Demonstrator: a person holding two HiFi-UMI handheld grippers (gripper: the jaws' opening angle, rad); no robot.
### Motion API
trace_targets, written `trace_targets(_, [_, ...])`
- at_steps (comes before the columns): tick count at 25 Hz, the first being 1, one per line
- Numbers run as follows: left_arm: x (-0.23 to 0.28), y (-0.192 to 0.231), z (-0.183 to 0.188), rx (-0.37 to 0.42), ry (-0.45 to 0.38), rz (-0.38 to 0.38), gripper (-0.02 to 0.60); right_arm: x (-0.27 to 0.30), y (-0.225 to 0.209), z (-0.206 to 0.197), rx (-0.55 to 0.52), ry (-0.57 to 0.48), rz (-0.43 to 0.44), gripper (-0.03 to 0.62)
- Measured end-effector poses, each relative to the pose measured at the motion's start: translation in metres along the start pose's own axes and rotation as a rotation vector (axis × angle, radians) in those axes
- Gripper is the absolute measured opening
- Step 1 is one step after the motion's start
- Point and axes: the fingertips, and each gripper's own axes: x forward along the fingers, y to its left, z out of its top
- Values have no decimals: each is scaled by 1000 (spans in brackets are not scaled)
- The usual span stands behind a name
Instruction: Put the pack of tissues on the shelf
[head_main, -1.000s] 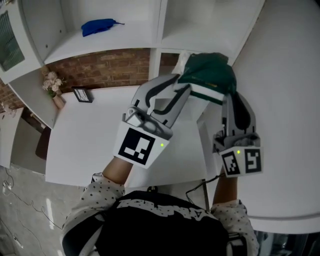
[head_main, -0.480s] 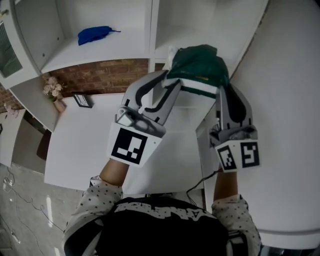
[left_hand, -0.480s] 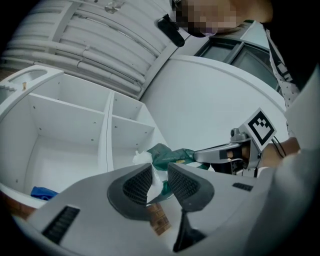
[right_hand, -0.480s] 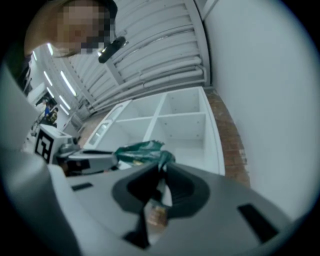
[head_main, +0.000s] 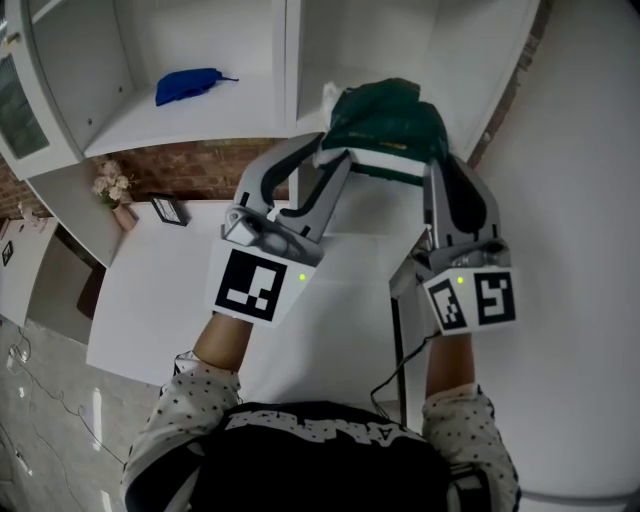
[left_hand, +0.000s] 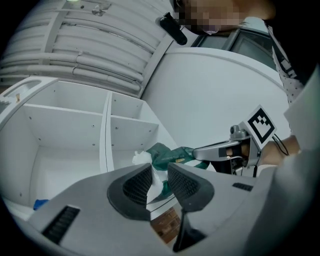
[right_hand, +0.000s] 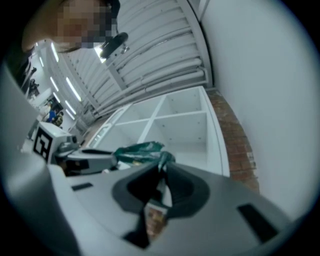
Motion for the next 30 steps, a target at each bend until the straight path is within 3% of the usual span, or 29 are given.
trace_targets(10, [16, 12, -4, -17, -16, 21, 126, 23, -11, -3, -10, -39, 33, 64])
trace_targets(15, [15, 10, -3, 112, -10, 31, 126, 24, -9, -2, -95, -56, 15, 63])
trace_targets(21, [23, 15, -13, 40, -5, 42, 126, 28, -13, -4, -73, -68, 25, 60])
trace_targets(25, [30, 19, -21, 57, 11, 55, 126, 36, -15, -7, -149, -52, 3, 60])
trace_targets(30, [35, 22, -26, 72, 24, 61, 126, 46, -21, -15, -77, -34, 7, 60])
